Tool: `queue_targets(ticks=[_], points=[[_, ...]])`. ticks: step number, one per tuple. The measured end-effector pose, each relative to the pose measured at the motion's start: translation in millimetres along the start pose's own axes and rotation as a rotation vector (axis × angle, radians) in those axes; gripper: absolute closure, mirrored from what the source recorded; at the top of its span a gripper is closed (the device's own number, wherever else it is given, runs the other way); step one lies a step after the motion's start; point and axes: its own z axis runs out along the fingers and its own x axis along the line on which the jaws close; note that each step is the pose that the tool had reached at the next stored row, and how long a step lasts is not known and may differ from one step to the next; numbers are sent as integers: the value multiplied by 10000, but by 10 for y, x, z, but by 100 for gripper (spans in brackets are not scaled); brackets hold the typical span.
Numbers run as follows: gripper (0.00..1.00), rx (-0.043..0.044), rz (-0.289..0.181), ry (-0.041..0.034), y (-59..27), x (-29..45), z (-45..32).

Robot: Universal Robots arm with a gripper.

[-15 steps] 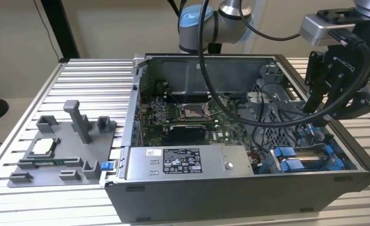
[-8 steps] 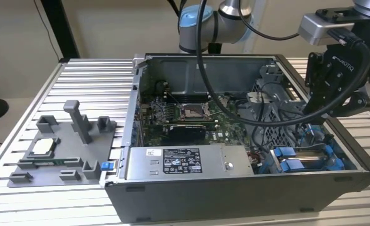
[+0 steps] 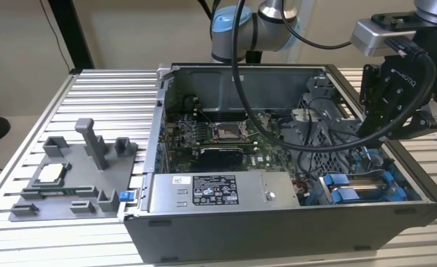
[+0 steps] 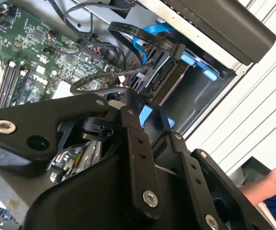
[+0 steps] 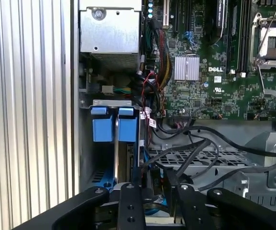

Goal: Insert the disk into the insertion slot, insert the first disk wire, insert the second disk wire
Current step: 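Insert the first disk wire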

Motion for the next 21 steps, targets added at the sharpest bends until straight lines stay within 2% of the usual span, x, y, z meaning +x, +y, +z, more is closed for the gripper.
queue_targets(ticks=[12,21], points=[[100,-1,1,-2,0,2,2],[100,-1,0,0,-1,99,1]])
